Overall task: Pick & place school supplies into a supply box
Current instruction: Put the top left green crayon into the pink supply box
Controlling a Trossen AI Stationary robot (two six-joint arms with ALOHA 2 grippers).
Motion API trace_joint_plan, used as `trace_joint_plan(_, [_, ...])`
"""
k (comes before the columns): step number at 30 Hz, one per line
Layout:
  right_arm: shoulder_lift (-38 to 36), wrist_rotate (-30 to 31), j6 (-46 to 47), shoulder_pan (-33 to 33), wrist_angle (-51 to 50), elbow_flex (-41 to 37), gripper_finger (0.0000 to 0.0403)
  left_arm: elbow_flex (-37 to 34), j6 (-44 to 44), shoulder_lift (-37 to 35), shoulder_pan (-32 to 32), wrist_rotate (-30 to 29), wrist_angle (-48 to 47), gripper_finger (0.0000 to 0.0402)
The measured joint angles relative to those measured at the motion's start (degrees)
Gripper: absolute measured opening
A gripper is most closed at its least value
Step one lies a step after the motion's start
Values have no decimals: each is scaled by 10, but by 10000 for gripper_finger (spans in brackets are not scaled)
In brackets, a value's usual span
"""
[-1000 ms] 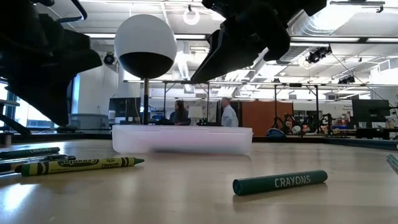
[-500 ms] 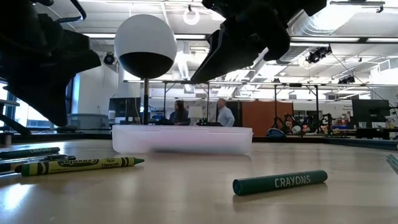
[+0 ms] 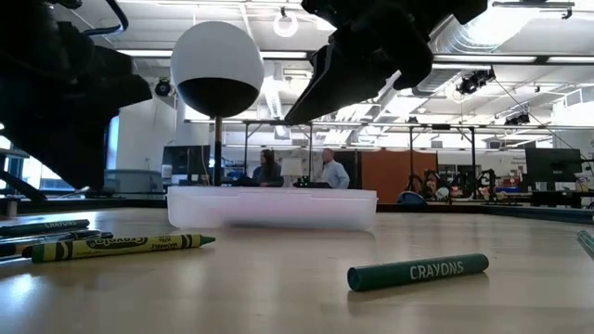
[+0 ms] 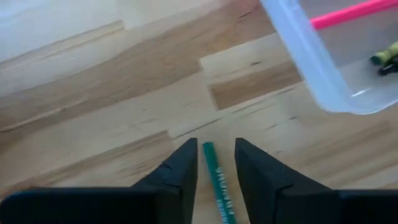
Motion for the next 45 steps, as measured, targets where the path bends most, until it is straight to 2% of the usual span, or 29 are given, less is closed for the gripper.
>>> trace_joint_plan(5, [0,-13,1,0,16,-13,87,0,0,24,0,1,23,157])
trace_joint_plan(11, [0,-29,3,0,77,-74,87,0,-19,61,0,3,30,158])
trace_joint_plan(16, [1,-33,39,0,122,-111,87,0,-41,79,-4,3,40,158])
trace_joint_plan(22, [1,-30,40,0,177,-120,87,2,-131,129,-41,-28,38,158])
trace_joint_plan(29, [1,-36,14,0,240,-120,87,1,-268,183,-97,-105,33,158])
trace_joint_plan(41, [1,-52,14,0,249,-120,87,1,-263,236,-140,-147,20,156])
trace_joint_plan(45, [1,-52,16,0,250,-120,87,3,-259,260,-151,-171,9,133])
